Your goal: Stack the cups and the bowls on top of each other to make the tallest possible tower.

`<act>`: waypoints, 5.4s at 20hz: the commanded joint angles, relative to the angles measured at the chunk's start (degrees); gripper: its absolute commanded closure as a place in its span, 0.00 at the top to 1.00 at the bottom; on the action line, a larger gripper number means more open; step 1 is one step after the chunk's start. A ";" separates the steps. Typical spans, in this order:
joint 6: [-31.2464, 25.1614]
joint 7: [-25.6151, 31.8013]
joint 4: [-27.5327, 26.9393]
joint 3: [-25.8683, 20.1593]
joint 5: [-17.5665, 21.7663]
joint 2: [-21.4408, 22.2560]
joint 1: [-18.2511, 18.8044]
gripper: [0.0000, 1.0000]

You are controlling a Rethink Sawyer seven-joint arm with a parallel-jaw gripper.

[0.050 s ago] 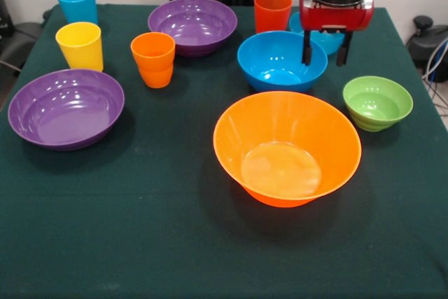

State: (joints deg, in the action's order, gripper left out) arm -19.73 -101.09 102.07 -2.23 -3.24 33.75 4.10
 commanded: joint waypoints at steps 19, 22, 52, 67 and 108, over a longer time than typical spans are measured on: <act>5.11 -5.21 -2.10 -2.84 3.13 -6.38 -0.85 1.00; 6.20 -5.07 -1.55 -3.44 3.33 -6.84 -0.63 1.00; 7.60 -5.33 -2.53 -0.79 3.25 -7.81 -2.64 1.00; 7.42 -4.87 -1.88 -0.53 3.45 -7.57 -2.60 0.00; -12.60 -4.46 0.17 1.61 1.92 5.13 -5.86 0.00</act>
State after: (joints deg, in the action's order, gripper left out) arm -26.64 -101.09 102.33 2.56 -2.30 37.29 -1.59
